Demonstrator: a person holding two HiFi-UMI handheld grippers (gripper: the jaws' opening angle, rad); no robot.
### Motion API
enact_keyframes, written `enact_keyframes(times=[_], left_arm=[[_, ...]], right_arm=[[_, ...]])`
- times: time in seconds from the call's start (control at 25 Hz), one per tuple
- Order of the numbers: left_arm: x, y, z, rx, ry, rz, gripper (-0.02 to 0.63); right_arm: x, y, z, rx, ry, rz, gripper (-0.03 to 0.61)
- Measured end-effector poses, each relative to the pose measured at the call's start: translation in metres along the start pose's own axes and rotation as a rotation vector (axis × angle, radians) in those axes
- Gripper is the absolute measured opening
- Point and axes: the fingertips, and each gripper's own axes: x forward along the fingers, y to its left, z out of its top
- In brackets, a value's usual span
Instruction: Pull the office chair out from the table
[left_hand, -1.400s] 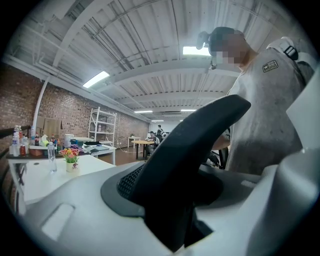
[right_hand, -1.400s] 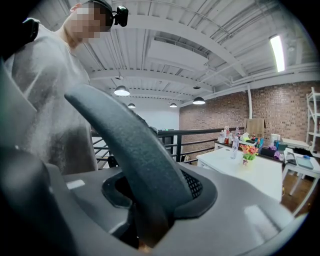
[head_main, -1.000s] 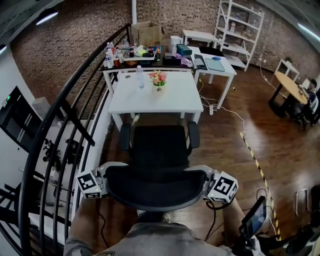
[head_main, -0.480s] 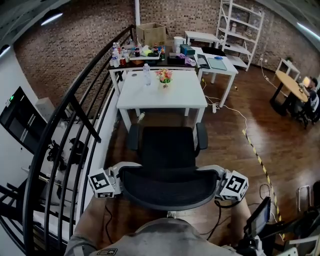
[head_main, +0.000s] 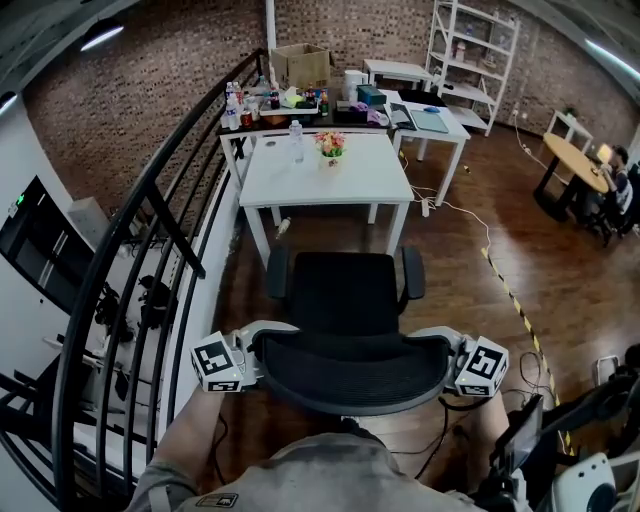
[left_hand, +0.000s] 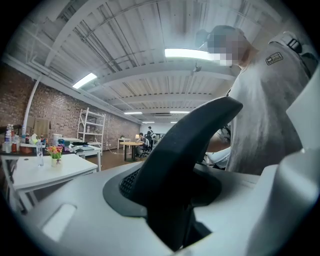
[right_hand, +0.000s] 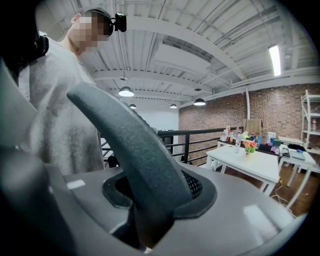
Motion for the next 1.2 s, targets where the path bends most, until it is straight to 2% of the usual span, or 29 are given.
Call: enact_keyframes(times=[0.68, 0.92, 1.2], left_arm=[[-0.026, -0.076, -0.002, -0.011, -0.016, -0.042, 0.17], [-0.026, -0.105, -0.008, -0.014, -0.031, -0.013, 0.167], [-0.021, -0.134, -0.005, 0.014, -0.042, 0.043, 0.169]], right_arm=[[-0.014, 0.084, -0.004, 0.043, 0.009, -0.02, 0.169], [-0.025, 0.109, -0.012, 0.05, -0.004, -0.005, 0.169], [-0.045, 0.129, -0.014, 0.011, -0.035, 0.011, 0.169]])
